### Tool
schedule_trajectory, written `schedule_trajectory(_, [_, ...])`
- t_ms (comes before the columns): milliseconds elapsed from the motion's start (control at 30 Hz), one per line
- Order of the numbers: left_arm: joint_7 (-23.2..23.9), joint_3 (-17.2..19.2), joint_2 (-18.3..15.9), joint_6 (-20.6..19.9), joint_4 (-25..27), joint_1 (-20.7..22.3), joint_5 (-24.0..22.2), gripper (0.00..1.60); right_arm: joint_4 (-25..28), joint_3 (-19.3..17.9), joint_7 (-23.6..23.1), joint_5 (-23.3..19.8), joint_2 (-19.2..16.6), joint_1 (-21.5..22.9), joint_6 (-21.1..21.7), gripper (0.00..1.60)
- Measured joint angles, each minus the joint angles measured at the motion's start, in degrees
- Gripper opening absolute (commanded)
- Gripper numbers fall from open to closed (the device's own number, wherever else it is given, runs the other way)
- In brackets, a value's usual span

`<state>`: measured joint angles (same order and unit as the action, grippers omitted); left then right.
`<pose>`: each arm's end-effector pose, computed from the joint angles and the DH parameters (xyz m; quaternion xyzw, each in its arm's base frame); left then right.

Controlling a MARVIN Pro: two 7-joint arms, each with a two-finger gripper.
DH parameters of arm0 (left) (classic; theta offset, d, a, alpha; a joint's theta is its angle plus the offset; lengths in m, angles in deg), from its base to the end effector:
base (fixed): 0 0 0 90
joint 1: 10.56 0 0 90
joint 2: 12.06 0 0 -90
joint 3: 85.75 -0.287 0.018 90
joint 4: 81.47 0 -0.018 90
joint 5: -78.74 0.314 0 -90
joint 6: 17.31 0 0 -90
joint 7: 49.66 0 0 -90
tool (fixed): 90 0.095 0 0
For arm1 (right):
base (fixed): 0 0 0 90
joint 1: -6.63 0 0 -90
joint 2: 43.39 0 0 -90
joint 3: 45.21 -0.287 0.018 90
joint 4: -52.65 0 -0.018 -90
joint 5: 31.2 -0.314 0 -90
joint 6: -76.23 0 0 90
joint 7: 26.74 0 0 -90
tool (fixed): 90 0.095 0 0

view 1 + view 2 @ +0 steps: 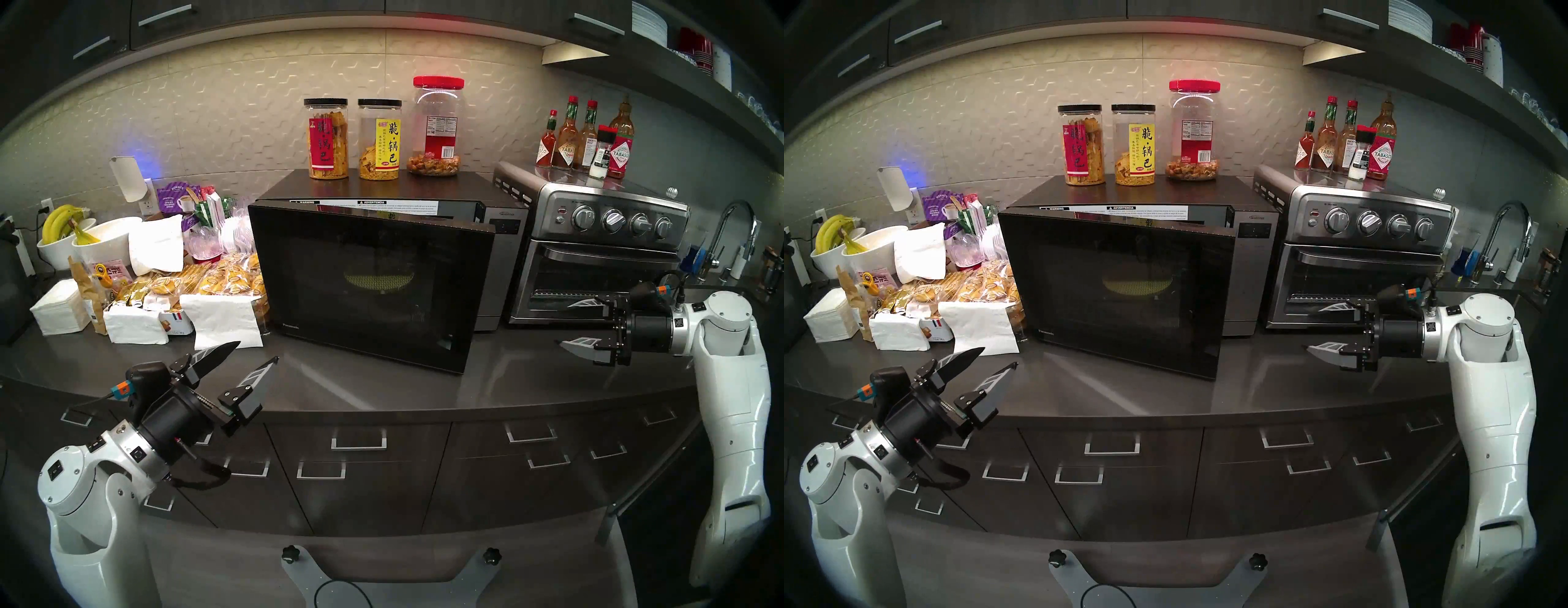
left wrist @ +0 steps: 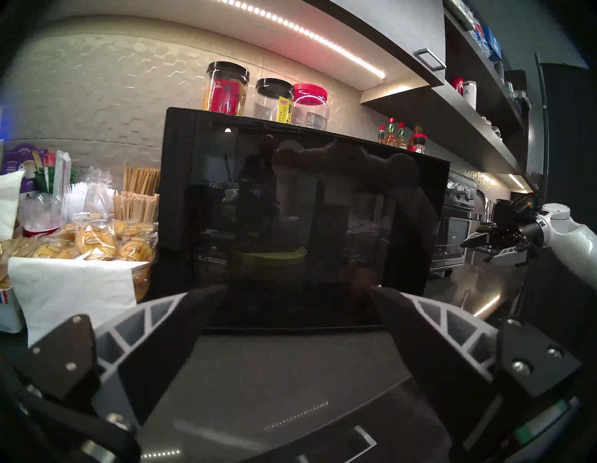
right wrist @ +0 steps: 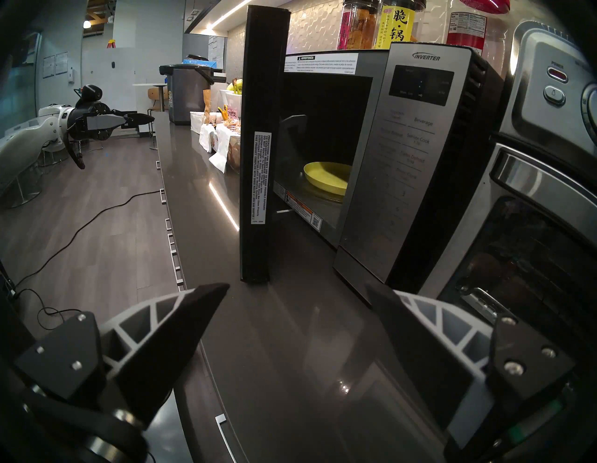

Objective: Open the microwave, put the plate inside, and close the door

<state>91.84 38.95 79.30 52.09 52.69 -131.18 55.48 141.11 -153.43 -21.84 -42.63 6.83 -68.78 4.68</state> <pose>0.2223 0.1004 -0.1753 0.6790 -0.1218 0.6925 0.2111 0.3951 -0.2038 -0.1217 -0.6774 -0.4582 -0.5232 0.2397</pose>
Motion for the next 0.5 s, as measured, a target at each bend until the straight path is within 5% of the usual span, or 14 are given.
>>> schedule_trajectory(167, [2.9, 3.8, 0.7, 1.7, -1.2, -1.4, -2.5, 1.6, 0.0, 0.0, 0.0, 0.0, 0.0, 0.0, 0.0, 1.6])
schedule_trajectory(500, [4.6, 5.2, 0.6, 3.4, -2.5, -1.9, -2.4, 1.6, 0.0, 0.0, 0.0, 0.0, 0.0, 0.0, 0.0, 1.6])
